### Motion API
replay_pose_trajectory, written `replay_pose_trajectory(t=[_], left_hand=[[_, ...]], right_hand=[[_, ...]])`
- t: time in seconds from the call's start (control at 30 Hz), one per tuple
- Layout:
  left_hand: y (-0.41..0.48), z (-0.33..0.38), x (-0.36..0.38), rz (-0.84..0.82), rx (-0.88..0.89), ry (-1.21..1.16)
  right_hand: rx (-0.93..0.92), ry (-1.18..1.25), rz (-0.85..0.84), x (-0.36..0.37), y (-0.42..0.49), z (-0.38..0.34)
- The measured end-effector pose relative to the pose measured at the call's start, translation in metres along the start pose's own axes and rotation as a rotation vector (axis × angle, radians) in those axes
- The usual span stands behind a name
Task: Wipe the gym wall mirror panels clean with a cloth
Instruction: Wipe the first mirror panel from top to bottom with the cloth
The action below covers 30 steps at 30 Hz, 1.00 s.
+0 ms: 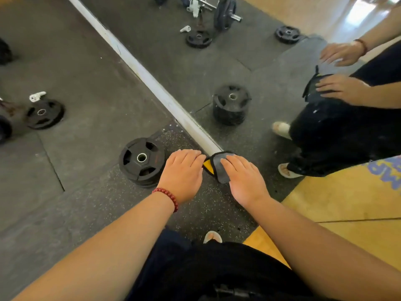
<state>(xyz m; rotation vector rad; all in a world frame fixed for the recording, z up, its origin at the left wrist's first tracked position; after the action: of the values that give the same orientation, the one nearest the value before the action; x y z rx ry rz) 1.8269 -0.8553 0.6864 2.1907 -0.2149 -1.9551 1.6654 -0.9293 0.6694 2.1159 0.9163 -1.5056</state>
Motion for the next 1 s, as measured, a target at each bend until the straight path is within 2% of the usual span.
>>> replay_pose_trajectory(t=[0.17,0.33,0.47,0.53,0.8,1.0], left_hand=[[0.071,-0.010,0.007,0.031,0.196,-0.037],[0.152,-0.038,-0.010,0.211,0.372,-0.084],[0.212,-0.063,-0.036,0.363,0.521,-0.120],[0.235,-0.073,-0.050,0.423,0.584,-0.140],[0.294,-0.090,-0.107,0.585,0.720,-0.218],[0.338,-0.093,-0.176,0.798,0.740,-0.295]], right_hand=[[0.052,-0.004,0.216,-0.027,0.028,0.018],[0.199,-0.125,0.372,-0.065,0.069,0.025],[0.193,-0.172,0.593,-0.100,0.101,0.016],[0.207,-0.215,0.638,-0.116,0.117,0.007],[0.282,-0.382,0.883,-0.183,0.147,-0.032],[0.228,-0.593,1.037,-0.263,0.147,-0.045]])
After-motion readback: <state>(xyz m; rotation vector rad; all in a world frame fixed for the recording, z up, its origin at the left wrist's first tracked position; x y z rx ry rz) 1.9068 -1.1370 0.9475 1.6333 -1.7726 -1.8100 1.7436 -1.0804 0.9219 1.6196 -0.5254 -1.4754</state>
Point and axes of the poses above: each hand's wrist, its own y-axis towards the middle knuckle, its own x-axis out of the palm, z = x × y, the point moved 3 cm from there along y, towards the middle knuckle, and after that the axes turned 13 degrees about y, right-handed, at the moved point
